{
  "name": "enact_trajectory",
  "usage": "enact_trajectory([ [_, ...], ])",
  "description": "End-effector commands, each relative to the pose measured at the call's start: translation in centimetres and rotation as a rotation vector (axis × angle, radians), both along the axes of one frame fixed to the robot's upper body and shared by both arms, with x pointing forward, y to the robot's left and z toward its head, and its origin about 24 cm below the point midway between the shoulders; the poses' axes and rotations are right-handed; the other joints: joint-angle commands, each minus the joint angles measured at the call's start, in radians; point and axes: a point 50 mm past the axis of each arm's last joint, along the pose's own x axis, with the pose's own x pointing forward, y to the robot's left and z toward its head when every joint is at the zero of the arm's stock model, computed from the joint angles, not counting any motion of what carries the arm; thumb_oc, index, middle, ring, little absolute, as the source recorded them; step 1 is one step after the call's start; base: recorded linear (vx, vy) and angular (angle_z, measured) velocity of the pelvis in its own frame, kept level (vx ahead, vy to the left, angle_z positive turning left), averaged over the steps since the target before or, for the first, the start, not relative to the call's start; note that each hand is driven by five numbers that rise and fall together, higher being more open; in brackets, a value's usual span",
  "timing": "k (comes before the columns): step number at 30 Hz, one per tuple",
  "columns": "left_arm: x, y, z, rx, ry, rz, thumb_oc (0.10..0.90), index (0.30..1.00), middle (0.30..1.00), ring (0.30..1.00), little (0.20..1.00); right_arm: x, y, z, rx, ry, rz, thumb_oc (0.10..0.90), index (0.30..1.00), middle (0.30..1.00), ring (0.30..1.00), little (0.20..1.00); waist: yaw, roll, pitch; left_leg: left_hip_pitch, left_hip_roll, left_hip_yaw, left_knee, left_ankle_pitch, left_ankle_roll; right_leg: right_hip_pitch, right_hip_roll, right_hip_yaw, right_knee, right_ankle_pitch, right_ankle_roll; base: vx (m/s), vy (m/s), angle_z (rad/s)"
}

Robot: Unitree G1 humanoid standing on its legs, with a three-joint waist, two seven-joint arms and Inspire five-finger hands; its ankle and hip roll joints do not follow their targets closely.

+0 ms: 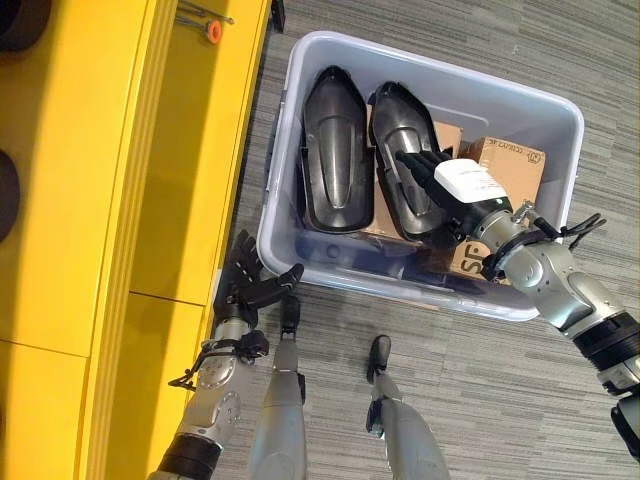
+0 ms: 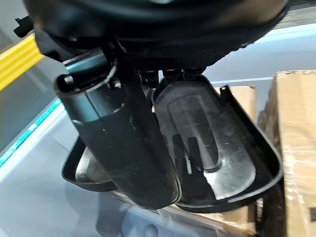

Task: Move parts from the plastic box to the shelf.

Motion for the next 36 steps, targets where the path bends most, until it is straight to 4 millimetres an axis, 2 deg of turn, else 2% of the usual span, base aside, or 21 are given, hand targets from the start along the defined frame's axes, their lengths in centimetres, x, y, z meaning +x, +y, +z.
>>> enact_trajectory([
  [1,0.6,0.0,4.0,0.06,-0.197,-0.013,0.9,1.0,1.0,1.0,1.0,0.5,0.8,4.9,0.048,-0.19,0.031,0.9,1.0,1.0,1.0,1.0,0.001,-0.058,0.005,-0.035,0.078,0.007,0.217,-0.141,-0.062,0.099,-0.082,0.026,0.084,-0.072,0.026,-0.07,0.009,0.04],
  [4,0.8,0.0,4.6,0.057,-0.22,-0.007,0.9,1.0,1.0,1.0,1.0,0.5,1.0,5.1,0.053,-0.193,0.04,0.9,1.0,1.0,1.0,1.0,-0.01,-0.039,0.026,-0.09,0.075,-0.009,0.306,-0.191,-0.047,0.024,-0.082,0.048,0.197,-0.114,0.016,-0.05,0.049,0.05],
  [8,0.8,0.2,4.7,0.053,-0.227,0.008,0.9,1.0,1.0,1.0,1.0,0.5,1.0,5.3,0.053,-0.198,0.043,0.9,1.0,1.0,1.0,1.0,-0.014,-0.03,0.031,-0.112,0.074,-0.012,0.341,-0.209,-0.045,-0.012,-0.079,0.056,0.246,-0.133,0.012,-0.01,0.014,0.01],
  [14,0.5,0.9,4.7,0.059,-0.22,0.037,0.9,1.0,1.0,1.0,1.0,0.5,1.0,5.1,0.067,-0.188,0.037,0.9,1.0,1.0,1.0,1.0,-0.02,-0.012,0.055,-0.164,0.081,-0.021,0.45,-0.254,-0.035,-0.131,-0.063,0.082,0.439,-0.193,-0.01,0.0,0.009,0.02],
  [22,0.5,1.1,4.7,0.066,-0.22,0.042,0.9,1.0,1.0,1.0,1.0,0.4,0.5,4.7,0.065,-0.18,0.019,0.9,1.0,1.0,1.0,1.0,-0.024,-0.009,0.063,-0.193,0.084,-0.033,0.492,-0.269,-0.04,-0.177,-0.053,0.084,0.51,-0.225,-0.019,0.0,-0.015,0.02],
  [25,0.3,1.3,4.7,0.075,-0.218,0.046,0.9,1.0,1.0,1.0,1.0,0.5,-0.5,5.3,0.049,-0.21,-0.025,0.9,1.0,1.0,1.0,1.0,-0.025,-0.005,0.075,-0.211,0.084,-0.039,0.516,-0.282,-0.043,-0.202,-0.053,0.086,0.551,-0.243,-0.023,0.0,-0.041,-0.03],
  [29,0.2,1.5,4.8,0.086,-0.218,0.046,0.9,1.0,1.0,1.0,1.0,0.5,-1.4,6.2,0.015,-0.255,-0.064,0.9,1.0,1.0,1.0,1.0,-0.026,-0.001,0.081,-0.223,0.083,-0.043,0.511,-0.271,-0.043,-0.215,-0.052,0.087,0.556,-0.24,-0.025,0.01,-0.021,0.0],
  [36,0.1,1.6,4.7,0.089,-0.217,0.048,0.9,1.0,1.0,1.0,1.0,-0.9,-1.3,7.3,0.052,-0.33,-0.024,0.9,1.0,1.0,1.0,1.0,-0.035,0.0,0.08,-0.217,0.083,-0.04,0.51,-0.278,-0.041,-0.213,-0.056,0.085,0.556,-0.246,-0.023,0.0,0.0,0.0],
])
